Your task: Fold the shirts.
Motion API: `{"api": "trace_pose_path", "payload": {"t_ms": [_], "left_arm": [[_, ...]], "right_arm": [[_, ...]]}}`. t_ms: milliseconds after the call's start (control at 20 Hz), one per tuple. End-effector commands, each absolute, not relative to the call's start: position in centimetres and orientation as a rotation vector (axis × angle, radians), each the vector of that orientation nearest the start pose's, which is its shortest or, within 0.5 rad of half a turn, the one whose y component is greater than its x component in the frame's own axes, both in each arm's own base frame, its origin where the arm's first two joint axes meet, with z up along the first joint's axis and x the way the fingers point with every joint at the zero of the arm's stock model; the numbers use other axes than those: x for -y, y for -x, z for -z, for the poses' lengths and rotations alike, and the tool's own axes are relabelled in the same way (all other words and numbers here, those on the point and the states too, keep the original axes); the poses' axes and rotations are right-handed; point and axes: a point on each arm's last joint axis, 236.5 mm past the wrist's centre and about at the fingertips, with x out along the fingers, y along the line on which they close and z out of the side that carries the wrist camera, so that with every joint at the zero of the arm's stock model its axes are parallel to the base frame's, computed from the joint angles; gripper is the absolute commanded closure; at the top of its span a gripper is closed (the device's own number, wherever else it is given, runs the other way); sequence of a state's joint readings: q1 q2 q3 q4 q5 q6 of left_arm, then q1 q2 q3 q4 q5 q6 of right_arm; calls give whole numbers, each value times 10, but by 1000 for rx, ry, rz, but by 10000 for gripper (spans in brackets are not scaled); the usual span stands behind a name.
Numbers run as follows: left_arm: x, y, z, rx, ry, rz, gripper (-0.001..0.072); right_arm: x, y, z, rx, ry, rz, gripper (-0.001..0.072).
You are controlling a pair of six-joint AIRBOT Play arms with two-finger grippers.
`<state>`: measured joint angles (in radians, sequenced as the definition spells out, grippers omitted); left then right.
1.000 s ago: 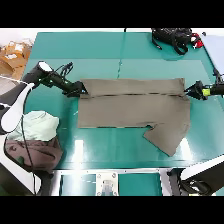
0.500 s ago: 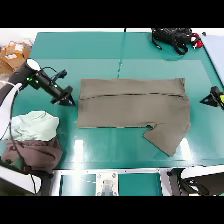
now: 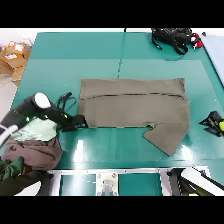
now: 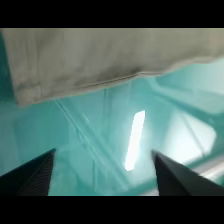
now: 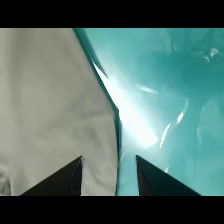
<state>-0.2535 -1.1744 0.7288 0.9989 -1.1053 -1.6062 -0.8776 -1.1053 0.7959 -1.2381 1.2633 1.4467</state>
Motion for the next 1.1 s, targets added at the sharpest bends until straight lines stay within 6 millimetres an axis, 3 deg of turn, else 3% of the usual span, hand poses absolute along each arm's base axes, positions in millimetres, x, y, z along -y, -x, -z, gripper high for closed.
{"api": "trace_pose_path", "payload": {"t_ms": [0,150,400,550,600,650,700,750,850,1050], "left_arm": [[201,-241,83,-1456,534,264,-6],[223,-264,81,-1305,597,248,-5],[228,-289,104,-1264,758,123,-4],[228,-305,104,-1212,822,88,10],[227,-305,104,-1211,823,88,265],[227,-304,104,-1215,815,93,494],[228,-301,105,-1227,793,110,597],[229,-296,106,-1255,763,133,682],[228,-289,104,-1306,704,177,682],[203,-293,82,-1341,637,222,682]], "right_arm": [[121,-191,77,-1356,-946,469,302],[103,-185,95,-1378,-986,460,214],[73,-198,105,-1367,-1042,392,209],[53,-204,108,-1392,-1044,337,210],[48,-208,107,-1393,-1043,320,216],[45,-211,106,-1389,-1037,303,287],[45,-211,105,-1390,-1034,297,531],[46,-211,103,-1395,-1028,294,626],[52,-209,100,-1410,-988,298,696],[64,-209,89,-1432,-932,305,697]]}}
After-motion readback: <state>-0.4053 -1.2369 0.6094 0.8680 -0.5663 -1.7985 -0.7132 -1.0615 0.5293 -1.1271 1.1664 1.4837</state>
